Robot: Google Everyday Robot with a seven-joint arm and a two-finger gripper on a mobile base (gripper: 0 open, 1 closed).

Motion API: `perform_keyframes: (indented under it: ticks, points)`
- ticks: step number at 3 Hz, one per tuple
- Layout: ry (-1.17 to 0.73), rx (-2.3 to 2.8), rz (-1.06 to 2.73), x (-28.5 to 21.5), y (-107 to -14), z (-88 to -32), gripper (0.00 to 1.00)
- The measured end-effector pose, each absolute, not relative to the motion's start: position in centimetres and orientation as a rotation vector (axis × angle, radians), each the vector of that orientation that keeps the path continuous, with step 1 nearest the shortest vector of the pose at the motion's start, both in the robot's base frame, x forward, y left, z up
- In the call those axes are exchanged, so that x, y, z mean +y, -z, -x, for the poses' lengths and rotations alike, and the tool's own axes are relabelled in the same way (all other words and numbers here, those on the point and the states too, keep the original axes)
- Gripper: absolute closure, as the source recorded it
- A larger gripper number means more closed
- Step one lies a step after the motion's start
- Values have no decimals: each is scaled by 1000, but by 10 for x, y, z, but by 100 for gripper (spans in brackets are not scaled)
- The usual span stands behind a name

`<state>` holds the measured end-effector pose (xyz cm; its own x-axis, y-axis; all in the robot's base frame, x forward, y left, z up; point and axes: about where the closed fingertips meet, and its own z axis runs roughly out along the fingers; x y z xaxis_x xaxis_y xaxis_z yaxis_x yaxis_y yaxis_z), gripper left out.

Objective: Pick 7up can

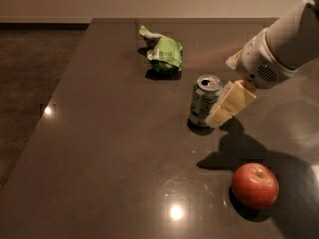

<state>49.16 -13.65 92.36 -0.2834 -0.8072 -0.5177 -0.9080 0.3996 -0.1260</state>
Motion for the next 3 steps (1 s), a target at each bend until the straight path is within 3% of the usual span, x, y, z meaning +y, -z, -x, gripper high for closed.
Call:
perform_keyframes:
  ticks: [1,3]
  points:
    - [-302,2121,1447,-120,-917,-495,0]
    - [-344,2100,1394,-110,-905,-504,41]
